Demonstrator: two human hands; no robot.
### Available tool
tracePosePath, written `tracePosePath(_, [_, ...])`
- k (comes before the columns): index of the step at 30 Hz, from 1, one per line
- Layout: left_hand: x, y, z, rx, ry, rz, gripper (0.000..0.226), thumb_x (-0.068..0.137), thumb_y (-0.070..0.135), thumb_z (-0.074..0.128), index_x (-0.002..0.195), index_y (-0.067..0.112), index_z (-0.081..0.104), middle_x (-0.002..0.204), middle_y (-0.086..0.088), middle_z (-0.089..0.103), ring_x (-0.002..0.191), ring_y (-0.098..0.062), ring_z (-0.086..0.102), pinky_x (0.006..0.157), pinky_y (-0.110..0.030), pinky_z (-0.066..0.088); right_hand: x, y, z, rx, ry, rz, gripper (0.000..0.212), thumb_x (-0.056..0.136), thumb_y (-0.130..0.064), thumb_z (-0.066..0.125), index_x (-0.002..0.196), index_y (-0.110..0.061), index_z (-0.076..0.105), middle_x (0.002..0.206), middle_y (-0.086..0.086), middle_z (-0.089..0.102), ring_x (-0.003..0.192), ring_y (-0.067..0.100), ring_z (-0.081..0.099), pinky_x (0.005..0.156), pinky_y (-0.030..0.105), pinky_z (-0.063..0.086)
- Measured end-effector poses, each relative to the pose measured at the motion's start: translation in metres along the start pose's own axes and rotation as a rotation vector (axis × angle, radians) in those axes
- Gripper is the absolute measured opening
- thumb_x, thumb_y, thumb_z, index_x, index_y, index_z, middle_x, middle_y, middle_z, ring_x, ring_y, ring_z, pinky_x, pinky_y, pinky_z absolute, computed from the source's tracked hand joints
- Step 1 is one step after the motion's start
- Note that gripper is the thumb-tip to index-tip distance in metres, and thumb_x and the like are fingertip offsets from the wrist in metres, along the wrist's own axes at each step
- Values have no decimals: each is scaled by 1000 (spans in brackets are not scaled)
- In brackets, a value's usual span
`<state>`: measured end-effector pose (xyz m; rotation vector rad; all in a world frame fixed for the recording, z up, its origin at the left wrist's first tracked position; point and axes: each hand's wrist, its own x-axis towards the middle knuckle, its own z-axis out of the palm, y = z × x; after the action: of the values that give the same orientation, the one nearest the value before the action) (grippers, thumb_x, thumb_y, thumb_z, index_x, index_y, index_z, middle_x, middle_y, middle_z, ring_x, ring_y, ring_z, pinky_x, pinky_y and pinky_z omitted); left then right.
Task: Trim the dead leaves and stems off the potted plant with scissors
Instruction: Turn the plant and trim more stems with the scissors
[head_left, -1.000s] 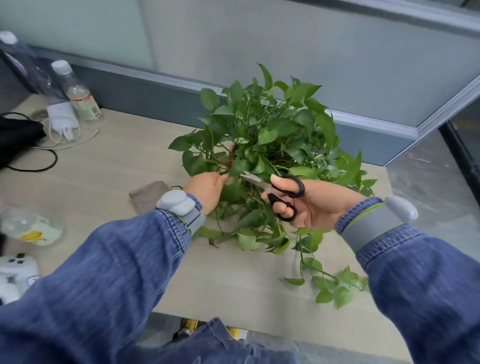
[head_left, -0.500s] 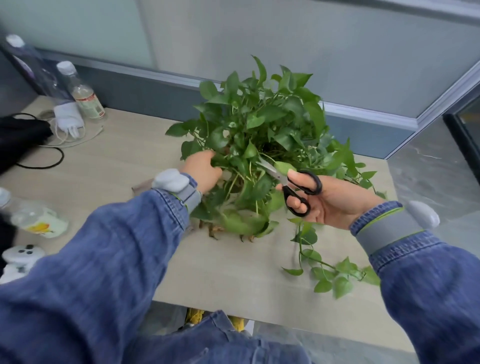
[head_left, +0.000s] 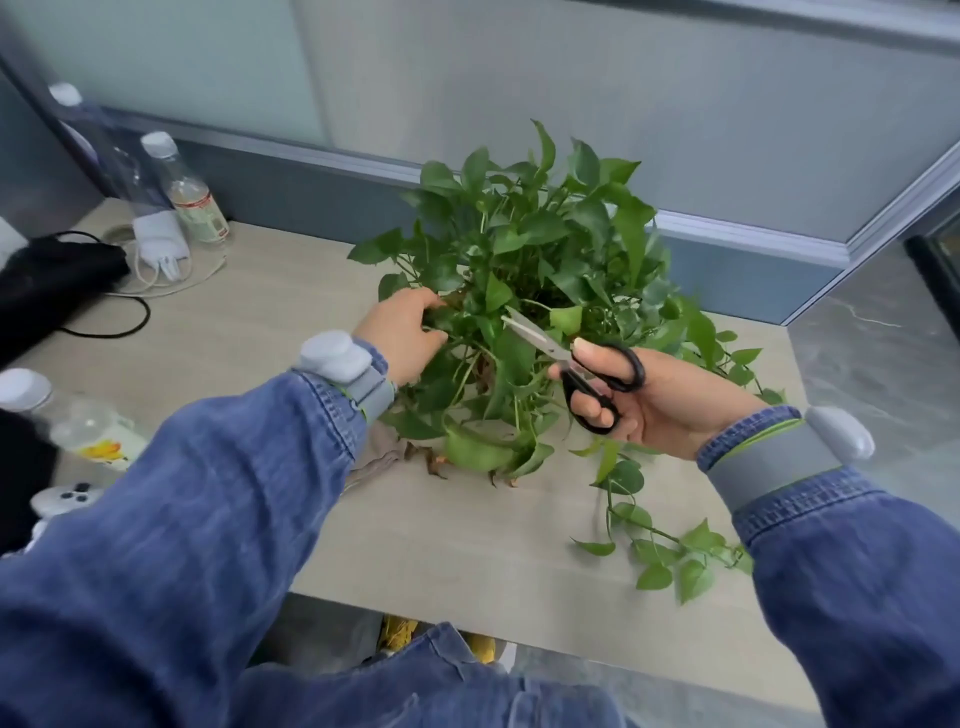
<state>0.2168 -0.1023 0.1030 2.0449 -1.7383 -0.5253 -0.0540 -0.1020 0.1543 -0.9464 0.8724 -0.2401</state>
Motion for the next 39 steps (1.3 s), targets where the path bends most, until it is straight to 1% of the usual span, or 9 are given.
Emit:
tracePosePath(4, [-50, 23, 6, -36, 341, 362, 31, 81, 2, 47, 105, 16, 59, 107, 1, 57, 102, -19, 51, 91, -38, 42, -5, 3, -4, -11, 28, -7, 52, 90, -41, 62, 123, -2, 55, 66, 5, 53, 52, 11, 48, 37, 16, 33])
tracePosePath(7, [-65, 42, 15, 7, 231, 662, 38, 78, -3, 46, 109, 12, 62, 112, -3, 62, 110, -21, 54, 101, -36, 39, -9, 3, -5, -3, 31, -24, 49, 91, -41, 61, 121, -2, 56, 66, 4, 54, 51, 11, 48, 37, 16, 33])
tracePosePath(12, [-35, 64, 14, 537, -106, 630, 42, 89, 14, 42, 126, 32, 54, 124, 12, 57, 130, -17, 35, 114, -43, 13, -15, -1, -5, 34, 141, -78, 51, 85, -43, 65, 119, -5, 56, 67, 5, 55, 51, 11, 48, 35, 16, 32])
tracePosePath(16, [-18, 46, -5, 860, -126, 716, 33, 81, 15, 52, 104, 32, 70, 100, 11, 56, 113, -22, 39, 102, -45, 19, -19, 4, -6, 2, 168, -114, 50, 85, -43, 66, 117, -5, 57, 67, 5, 57, 52, 12, 51, 36, 17, 33])
tracePosePath(22, [-17, 33, -4, 1089, -131, 917, 33, 79, 16, 54, 106, 30, 67, 120, -2, 58, 125, -31, 36, 107, -51, 21, -14, 11, 0, -79, 176, -71, 47, 89, -44, 67, 116, -6, 59, 71, 8, 57, 56, 15, 50, 39, 19, 32])
tracePosePath(26, [-14, 34, -1, 1122, -246, 1000, 36, 87, 15, 45, 117, 29, 60, 132, 4, 53, 132, -24, 35, 117, -50, 2, -5, 10, 9, -186, 207, -26, 45, 89, -44, 67, 113, -8, 60, 70, 8, 61, 56, 15, 52, 40, 18, 34])
tracePosePath(29, [-6, 33, -14, 993, -123, 961, 42, 74, 5, 48, 111, 23, 55, 113, 1, 61, 117, -26, 50, 113, -50, 12, 0, 10, 12, -217, 233, 9, 42, 89, -44, 68, 111, -9, 58, 70, 7, 63, 55, 15, 53, 41, 18, 32])
tracePosePath(33, [3, 17, -24, 945, -35, 851, 48, 78, 5, 50, 123, 24, 56, 129, 0, 55, 128, -24, 41, 109, -45, 18, 1, 12, 11, -247, 201, 25, 43, 89, -43, 68, 111, -7, 58, 70, 9, 62, 56, 16, 51, 40, 19, 32])
tracePosePath(39, [-2, -3, -29, 818, -41, 850, 34, 78, 4, 55, 102, 24, 69, 125, 3, 59, 124, -22, 48, 108, -42, 25, -10, 10, 8, -245, 75, -3, 51, 82, -46, 71, 112, -5, 62, 69, 10, 60, 54, 17, 51, 40, 18, 34])
